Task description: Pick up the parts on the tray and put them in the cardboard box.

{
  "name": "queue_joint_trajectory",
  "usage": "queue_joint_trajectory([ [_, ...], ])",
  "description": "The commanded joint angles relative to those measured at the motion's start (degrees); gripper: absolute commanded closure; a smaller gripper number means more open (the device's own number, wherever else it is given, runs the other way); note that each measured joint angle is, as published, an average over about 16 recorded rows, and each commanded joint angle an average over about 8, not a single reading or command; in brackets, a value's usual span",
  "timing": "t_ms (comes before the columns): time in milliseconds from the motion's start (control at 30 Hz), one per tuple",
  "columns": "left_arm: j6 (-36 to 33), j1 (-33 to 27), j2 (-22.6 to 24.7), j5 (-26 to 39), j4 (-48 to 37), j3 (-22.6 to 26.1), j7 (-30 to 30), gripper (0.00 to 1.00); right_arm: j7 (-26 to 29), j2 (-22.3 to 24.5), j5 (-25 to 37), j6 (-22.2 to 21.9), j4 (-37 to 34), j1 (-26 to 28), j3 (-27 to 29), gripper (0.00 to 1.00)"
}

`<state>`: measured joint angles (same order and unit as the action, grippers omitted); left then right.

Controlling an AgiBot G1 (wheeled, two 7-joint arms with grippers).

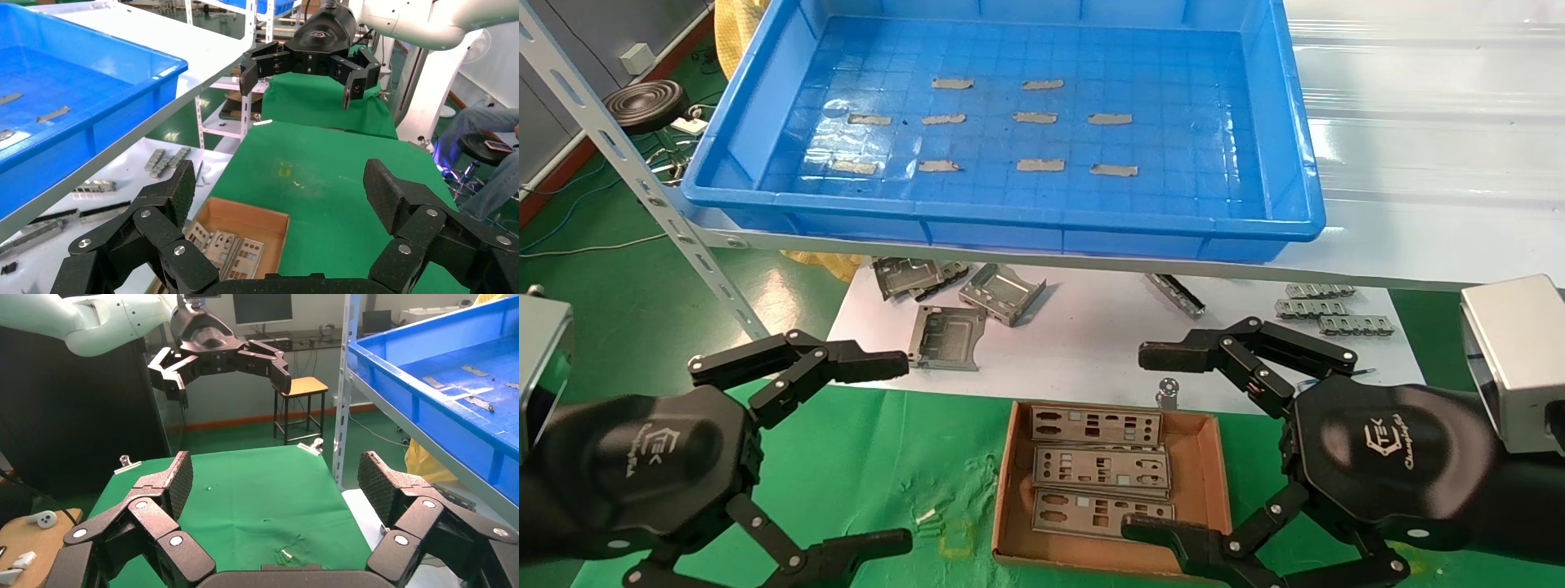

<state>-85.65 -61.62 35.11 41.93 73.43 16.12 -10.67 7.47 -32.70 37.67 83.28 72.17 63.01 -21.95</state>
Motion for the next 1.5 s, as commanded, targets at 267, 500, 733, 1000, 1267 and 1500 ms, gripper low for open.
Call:
queue_joint_trajectory([
  [267, 0.0, 0.0, 0.0, 0.0, 0.0, 0.0, 0.0, 0.0, 0.0, 0.0, 0.0, 0.0, 0.0, 0.0, 0.0, 0.0],
  [500, 0.0, 0.0, 0.0, 0.0, 0.0, 0.0, 0.0, 0.0, 0.0, 0.0, 0.0, 0.0, 0.0, 0.0, 0.0, 0.0],
  [733, 0.0, 0.0, 0.0, 0.0, 0.0, 0.0, 0.0, 0.0, 0.0, 0.0, 0.0, 0.0, 0.0, 0.0, 0.0, 0.0],
  [1000, 0.0, 0.0, 0.0, 0.0, 0.0, 0.0, 0.0, 0.0, 0.0, 0.0, 0.0, 0.0, 0.0, 0.0, 0.0, 0.0],
  [1267, 0.0, 0.0, 0.0, 0.0, 0.0, 0.0, 0.0, 0.0, 0.0, 0.0, 0.0, 0.0, 0.0, 0.0, 0.0, 0.0],
  [1500, 0.0, 0.0, 0.0, 0.0, 0.0, 0.0, 0.0, 0.0, 0.0, 0.0, 0.0, 0.0, 0.0, 0.0, 0.0, 0.0],
])
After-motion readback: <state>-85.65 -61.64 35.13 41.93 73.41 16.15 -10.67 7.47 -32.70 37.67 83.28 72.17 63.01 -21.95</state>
